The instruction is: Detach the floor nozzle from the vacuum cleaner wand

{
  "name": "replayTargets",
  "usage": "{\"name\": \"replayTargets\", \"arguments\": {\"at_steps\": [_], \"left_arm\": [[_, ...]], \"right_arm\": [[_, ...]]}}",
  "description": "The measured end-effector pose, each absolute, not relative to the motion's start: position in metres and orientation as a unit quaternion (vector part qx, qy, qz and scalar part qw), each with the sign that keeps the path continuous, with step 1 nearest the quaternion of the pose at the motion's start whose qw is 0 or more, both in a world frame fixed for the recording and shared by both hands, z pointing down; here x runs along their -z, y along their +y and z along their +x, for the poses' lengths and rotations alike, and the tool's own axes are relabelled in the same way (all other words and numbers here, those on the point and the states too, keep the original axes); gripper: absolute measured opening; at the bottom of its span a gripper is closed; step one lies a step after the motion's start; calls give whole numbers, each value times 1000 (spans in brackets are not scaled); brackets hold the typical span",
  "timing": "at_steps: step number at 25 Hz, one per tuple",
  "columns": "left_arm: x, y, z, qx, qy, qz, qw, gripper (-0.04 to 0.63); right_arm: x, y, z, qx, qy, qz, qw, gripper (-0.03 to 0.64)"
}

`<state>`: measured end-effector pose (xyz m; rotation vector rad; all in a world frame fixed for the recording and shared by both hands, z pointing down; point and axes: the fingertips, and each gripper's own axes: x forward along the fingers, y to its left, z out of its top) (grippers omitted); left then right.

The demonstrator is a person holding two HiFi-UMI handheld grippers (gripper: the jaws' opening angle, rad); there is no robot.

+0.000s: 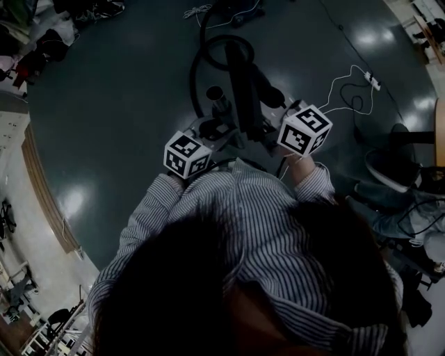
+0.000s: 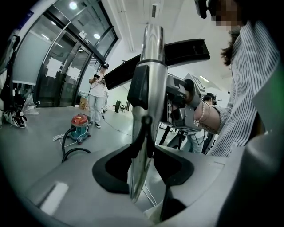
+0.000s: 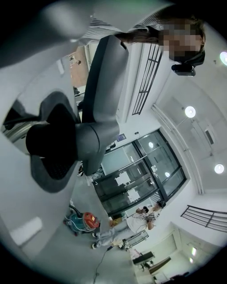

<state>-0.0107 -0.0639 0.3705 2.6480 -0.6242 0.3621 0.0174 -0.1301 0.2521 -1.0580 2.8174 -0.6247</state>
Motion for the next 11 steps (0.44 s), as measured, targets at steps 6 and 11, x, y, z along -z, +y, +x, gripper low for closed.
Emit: {"name": "replayTargets", "arguments": {"at_steps": [6, 11], "left_arm": [[-372, -63, -11, -140, -216, 945, 201, 166], [-369, -53, -10, -141, -210, 947, 199, 166]], "right_arm": [[-248, -131, 15, 189, 919, -344, 19, 160], [-243, -123, 13, 190, 922, -337, 18, 160]]}}
